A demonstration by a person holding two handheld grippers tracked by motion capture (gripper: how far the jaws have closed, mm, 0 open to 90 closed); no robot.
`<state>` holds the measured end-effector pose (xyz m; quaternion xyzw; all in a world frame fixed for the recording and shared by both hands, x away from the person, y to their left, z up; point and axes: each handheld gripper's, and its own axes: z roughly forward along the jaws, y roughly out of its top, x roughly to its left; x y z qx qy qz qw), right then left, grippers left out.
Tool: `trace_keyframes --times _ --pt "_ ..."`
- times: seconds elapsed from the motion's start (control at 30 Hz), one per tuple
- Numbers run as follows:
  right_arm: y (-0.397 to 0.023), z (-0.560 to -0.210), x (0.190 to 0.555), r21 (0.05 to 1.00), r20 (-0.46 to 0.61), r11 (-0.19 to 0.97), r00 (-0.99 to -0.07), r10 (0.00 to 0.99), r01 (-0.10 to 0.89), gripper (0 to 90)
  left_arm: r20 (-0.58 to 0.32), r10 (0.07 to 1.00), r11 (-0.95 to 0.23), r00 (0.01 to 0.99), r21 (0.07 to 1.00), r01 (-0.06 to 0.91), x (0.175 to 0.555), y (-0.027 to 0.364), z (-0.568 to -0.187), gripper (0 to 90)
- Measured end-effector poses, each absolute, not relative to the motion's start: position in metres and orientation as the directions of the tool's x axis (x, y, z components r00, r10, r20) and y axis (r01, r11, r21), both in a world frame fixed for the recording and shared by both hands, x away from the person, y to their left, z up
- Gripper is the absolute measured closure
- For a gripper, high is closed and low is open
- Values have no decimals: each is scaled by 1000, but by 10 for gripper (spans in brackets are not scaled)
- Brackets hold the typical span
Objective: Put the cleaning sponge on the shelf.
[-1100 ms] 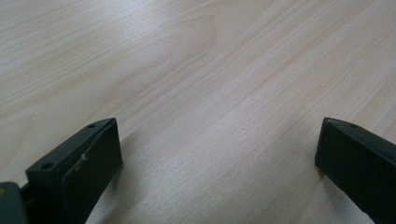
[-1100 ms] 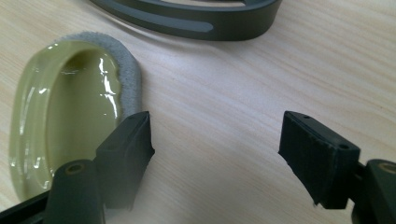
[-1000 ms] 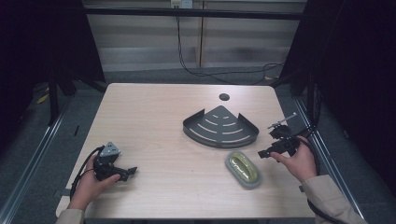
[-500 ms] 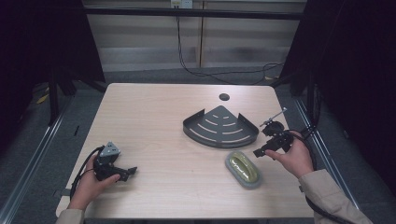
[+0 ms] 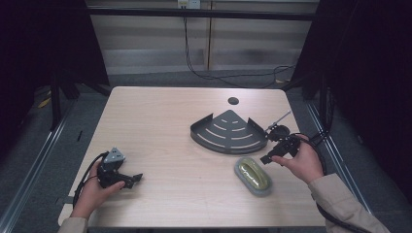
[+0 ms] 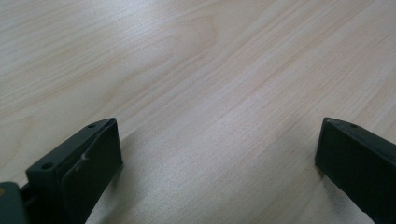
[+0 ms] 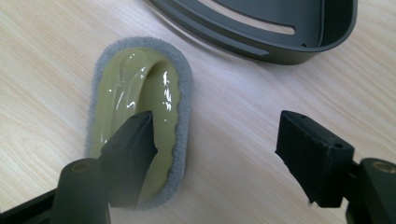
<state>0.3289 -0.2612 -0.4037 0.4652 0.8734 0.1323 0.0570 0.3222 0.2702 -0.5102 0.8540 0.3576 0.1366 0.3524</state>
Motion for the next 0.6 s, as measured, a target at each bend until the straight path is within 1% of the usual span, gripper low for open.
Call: trace_keyframes --times 0.23,0.6 --pt "-251 -404 329 259 36 556 -583 812 790 286 -19 707 -496 707 699 515 322 270 -510 0" --pt "-234 -405 328 253 57 578 -609 791 776 312 -18 706 -497 708 699 514 322 270 -510 0"
